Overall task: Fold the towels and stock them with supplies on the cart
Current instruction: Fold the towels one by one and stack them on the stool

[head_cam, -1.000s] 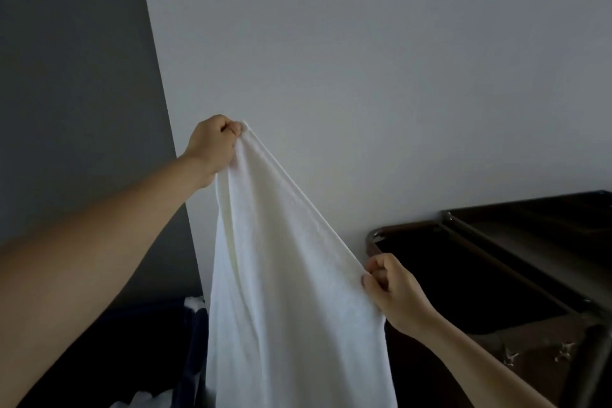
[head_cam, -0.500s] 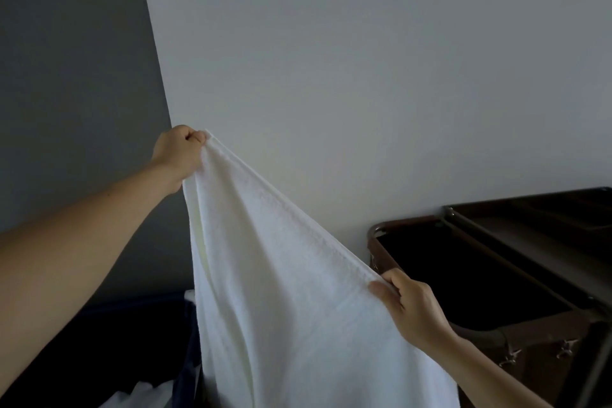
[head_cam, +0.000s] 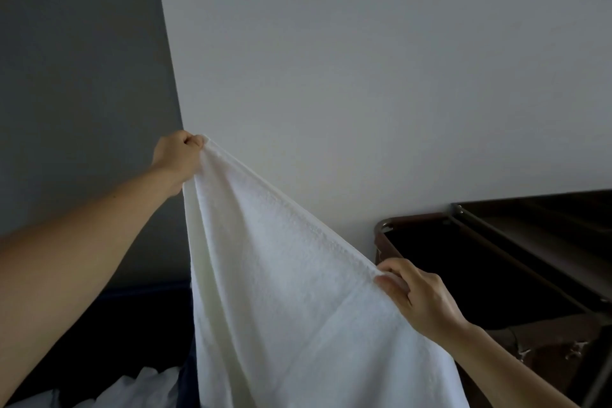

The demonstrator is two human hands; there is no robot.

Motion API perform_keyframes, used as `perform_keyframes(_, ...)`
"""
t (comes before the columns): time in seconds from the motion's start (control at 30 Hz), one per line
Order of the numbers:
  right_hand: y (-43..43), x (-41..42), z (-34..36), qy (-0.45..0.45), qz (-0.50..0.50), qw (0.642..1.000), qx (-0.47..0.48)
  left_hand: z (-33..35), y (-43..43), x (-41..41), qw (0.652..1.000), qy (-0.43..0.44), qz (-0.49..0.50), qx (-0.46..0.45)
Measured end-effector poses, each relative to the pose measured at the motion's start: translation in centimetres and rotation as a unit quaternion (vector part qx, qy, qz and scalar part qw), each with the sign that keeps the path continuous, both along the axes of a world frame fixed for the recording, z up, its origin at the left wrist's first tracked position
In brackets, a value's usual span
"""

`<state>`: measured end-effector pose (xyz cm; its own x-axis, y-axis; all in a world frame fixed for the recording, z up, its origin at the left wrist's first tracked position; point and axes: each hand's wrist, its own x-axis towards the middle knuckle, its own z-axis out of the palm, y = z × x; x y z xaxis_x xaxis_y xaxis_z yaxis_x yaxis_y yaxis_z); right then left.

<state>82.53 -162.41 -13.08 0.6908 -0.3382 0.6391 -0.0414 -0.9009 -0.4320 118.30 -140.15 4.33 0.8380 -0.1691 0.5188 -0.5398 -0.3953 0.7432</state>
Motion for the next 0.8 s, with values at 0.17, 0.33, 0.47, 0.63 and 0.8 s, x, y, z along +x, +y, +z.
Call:
perform_keyframes(0.17, -0.4, -0.2, -0.1, 0.008, -0.023, 0.999, 0.034, -0.6, -0.3, -0.1, 1.0, -0.012, -0.014, -0.007)
perform_keyframes(0.33, -1.4, -0.4, -0.1, 0.102, -0.086, 0.988, 0.079, -1.7, -0.7, 0.0, 0.999, -0.016, -0.031, -0.007)
perform_keyframes(0.47, -1.5, -0.1, 1.3, 0.06, -0.106, 0.989, 0.079, -3.0, -0.6, -1.2, 0.993, -0.026, 0.018, 0.112)
perform_keyframes(0.63, 1.4, 3.8, 5.2, 0.122, 0.003, 0.992, -0.02, -5.9, -3.5, -9.7, 0.97, -0.062, -0.171, 0.159)
perform_keyframes(0.8, 2.8, 6.1, 7.6, 0.119, 0.036, 0.991, -0.05, -7.4, -4.3, -15.8, 0.92, 0.007, -0.361, 0.154)
